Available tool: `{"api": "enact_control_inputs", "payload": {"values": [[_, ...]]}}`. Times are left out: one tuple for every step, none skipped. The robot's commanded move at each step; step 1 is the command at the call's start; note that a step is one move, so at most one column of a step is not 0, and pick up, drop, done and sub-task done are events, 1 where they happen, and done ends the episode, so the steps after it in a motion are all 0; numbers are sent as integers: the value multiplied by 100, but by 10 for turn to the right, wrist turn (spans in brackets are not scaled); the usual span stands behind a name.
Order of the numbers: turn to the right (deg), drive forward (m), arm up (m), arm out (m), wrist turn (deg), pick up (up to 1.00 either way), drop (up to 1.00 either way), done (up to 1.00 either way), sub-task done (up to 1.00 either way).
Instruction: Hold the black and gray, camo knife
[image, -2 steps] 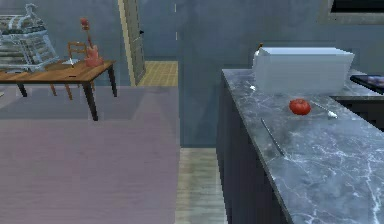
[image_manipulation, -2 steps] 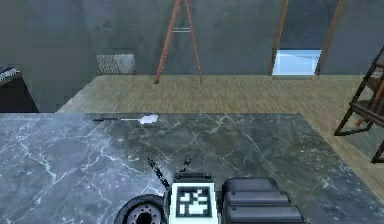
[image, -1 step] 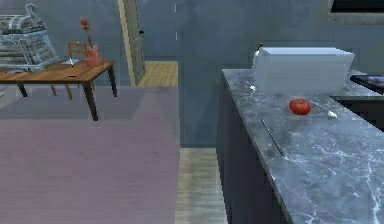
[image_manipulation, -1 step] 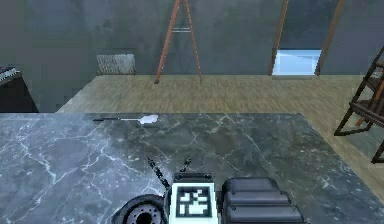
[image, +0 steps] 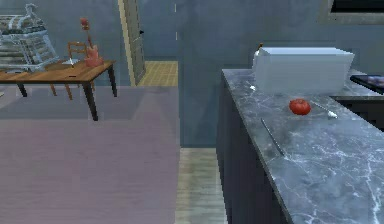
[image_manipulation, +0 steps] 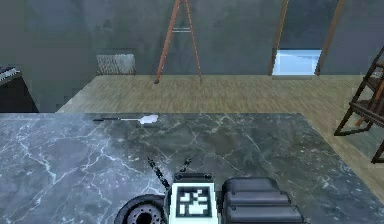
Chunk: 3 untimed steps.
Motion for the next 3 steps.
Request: {"api": "enact_control_inputs", "payload": {"values": [[0, 0, 0, 0, 450, 0, 0, 0, 0], [0, 0, 0, 0, 210, 0, 0, 0, 0], [0, 0, -16, 0, 0, 0, 0, 0, 0]]}}
